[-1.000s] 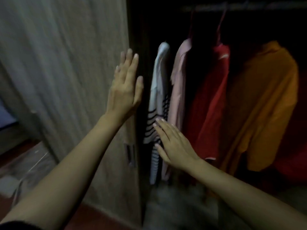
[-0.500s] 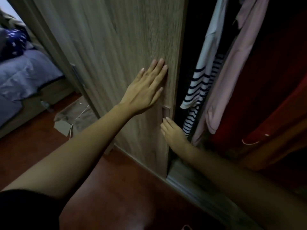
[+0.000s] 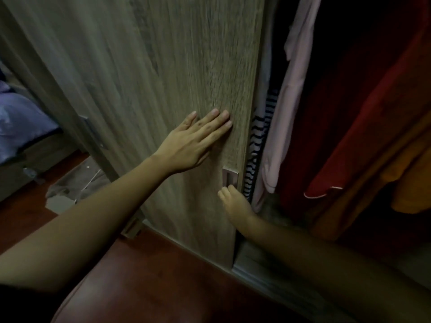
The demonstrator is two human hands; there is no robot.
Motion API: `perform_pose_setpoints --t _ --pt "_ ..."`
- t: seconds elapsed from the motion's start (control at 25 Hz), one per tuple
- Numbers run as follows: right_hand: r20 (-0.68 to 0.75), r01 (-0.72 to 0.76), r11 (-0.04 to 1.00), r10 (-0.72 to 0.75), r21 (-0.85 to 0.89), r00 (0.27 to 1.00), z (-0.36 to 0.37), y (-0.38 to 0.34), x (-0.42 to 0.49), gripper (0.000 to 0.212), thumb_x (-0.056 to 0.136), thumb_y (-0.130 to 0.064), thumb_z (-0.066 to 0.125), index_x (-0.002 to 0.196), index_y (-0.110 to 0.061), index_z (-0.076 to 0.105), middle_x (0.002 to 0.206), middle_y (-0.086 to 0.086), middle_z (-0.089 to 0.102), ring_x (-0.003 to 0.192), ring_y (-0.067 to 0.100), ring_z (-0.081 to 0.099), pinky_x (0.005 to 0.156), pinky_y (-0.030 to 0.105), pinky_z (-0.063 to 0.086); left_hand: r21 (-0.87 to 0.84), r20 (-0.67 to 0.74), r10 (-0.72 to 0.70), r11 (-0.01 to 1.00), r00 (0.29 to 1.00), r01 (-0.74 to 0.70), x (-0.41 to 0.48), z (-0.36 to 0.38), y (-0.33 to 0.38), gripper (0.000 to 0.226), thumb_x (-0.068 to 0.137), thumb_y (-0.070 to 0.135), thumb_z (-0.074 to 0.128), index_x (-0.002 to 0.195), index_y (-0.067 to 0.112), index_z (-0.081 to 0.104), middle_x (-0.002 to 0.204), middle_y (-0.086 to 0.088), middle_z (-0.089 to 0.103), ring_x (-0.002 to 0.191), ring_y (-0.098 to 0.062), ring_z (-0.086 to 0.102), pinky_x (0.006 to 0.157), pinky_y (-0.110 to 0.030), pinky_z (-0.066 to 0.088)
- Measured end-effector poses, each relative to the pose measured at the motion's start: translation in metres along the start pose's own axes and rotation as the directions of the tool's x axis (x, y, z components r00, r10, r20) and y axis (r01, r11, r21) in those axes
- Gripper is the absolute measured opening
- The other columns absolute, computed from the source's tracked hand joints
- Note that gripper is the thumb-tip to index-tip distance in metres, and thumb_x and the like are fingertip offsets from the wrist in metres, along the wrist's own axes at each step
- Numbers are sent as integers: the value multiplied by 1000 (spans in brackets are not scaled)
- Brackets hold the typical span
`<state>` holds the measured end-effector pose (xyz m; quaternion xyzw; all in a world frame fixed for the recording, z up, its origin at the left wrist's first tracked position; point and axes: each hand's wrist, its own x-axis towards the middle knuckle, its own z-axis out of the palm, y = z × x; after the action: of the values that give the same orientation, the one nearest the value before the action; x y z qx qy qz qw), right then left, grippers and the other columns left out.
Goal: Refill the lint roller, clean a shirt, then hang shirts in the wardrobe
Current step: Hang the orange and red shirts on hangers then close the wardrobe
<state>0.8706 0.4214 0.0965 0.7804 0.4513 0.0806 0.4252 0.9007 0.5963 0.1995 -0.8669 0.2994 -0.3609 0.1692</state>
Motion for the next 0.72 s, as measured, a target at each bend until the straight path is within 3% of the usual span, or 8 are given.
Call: perform_pose_setpoints --t 0.16,0.24,0.36,0.52,0.72 --pt "35 -151 963 146 222 989 26 -6 -54 43 96 -23 36 136 -6 37 135 12 45 126 26 41 113 39 26 11 -115 208 978 971 -209 35 5 27 61 96 26 30 149 20 1 157 3 -18 145 -13 -9 115 -38 -7" --pt "56 -250 938 244 241 968 36 -5 -85 42 94 -27 37 133 -12 45 130 5 52 123 21 47 113 35 28 32 -201 304 952 931 -303 59 5 45 58 97 25 31 149 18 7 157 3 -14 145 -13 -4 116 -38 -3" --pt "232 -288 911 224 296 947 53 -6 -131 47 96 -19 35 141 -4 27 142 16 35 133 31 31 117 42 13 64 -309 395 916 865 -396 95 1 83 56 97 25 33 149 16 15 158 0 -7 145 -14 1 115 -37 -2" --pt "373 -363 922 292 135 881 69 -8 -197 62 91 -18 49 144 -5 18 148 17 25 138 32 24 117 44 13 85 -392 435 895 810 -439 136 -9 141 56 95 28 35 148 13 22 157 -4 5 145 -17 6 116 -37 -5" --pt "505 -448 885 332 125 797 94 -6 -263 62 91 -17 49 144 -4 18 152 18 18 142 34 15 118 44 10 37 -452 430 884 782 -466 183 -28 213 57 91 30 43 143 11 33 150 -4 30 141 -18 24 115 -38 1"
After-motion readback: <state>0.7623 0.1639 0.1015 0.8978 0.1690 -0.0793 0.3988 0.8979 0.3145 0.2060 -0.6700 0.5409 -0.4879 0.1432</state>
